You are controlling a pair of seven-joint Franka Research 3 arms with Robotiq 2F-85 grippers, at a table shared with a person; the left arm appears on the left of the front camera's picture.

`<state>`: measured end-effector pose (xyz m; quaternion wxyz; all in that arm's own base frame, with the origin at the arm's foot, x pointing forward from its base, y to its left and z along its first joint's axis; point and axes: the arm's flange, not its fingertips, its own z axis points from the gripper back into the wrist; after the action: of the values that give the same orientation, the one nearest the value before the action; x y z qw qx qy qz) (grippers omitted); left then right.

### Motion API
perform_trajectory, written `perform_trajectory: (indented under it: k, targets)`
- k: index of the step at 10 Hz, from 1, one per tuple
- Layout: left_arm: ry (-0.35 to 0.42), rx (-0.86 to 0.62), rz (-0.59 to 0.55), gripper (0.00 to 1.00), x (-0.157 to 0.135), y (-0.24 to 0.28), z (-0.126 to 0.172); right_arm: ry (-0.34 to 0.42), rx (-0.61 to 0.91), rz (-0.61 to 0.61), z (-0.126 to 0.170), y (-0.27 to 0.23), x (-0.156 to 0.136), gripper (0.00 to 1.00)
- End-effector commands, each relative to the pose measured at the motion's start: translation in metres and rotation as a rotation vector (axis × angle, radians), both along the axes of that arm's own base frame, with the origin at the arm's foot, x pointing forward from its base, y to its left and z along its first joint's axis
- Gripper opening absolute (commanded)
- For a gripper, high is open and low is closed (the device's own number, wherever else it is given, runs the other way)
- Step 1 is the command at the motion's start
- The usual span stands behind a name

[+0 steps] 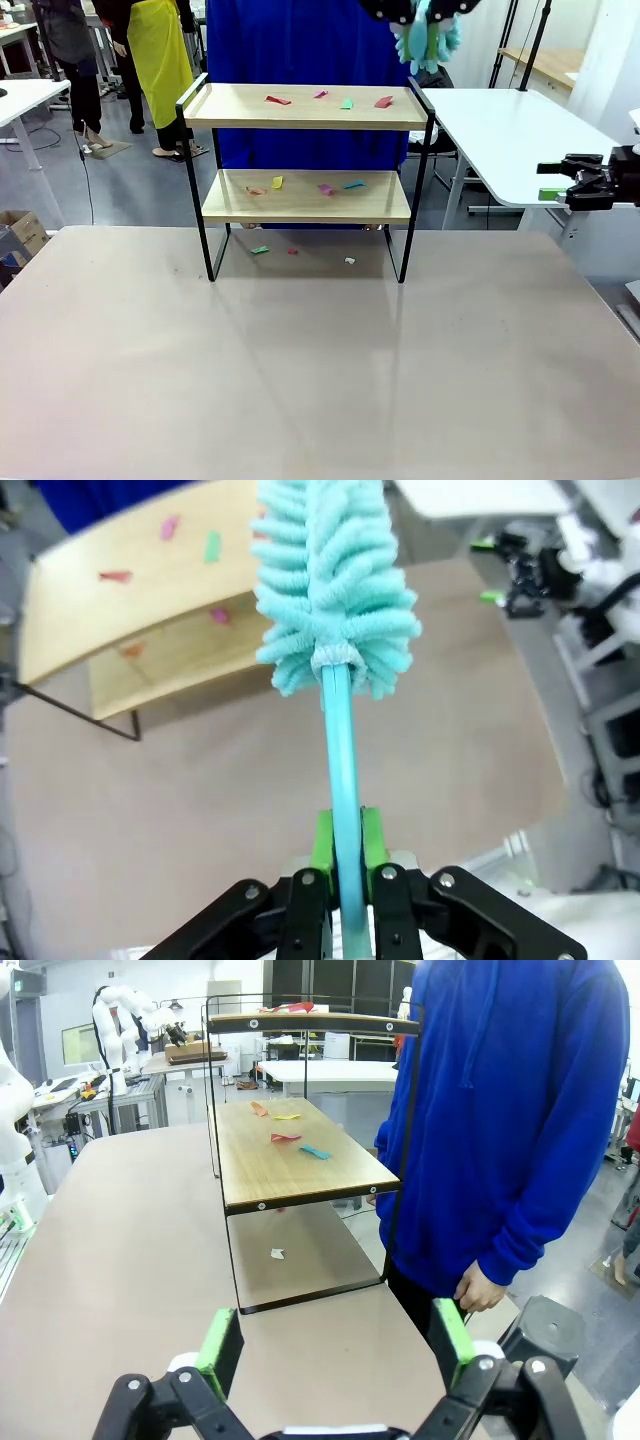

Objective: Clean the shelf.
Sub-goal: Clean the specific section of the Shelf indicated by the human with the Duster.

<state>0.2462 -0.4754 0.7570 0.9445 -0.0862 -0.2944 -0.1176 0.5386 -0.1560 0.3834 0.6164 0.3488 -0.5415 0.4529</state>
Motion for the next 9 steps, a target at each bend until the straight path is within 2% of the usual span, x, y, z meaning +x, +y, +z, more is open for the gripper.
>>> perform_trajectory:
  k: [1, 2, 9]
  targets:
    - [-0.048, -0.02, 0.078, 0.13, 0.02, -0.047, 0.017, -0.005, -0.002, 0.004, 0.002, 0.002, 0.0, 1.0]
    - [-0.066, -0.021, 0.107, 0.13, 0.031, -0.054, 0.013, -0.005, -0.002, 0.004, 0.002, 0.002, 0.0, 1.0]
    - [-0.014, -0.065, 0.226, 0.13, 0.085, -0.062, -0.037, -0.005, -0.002, 0.004, 0.002, 0.002, 0.0, 1.0]
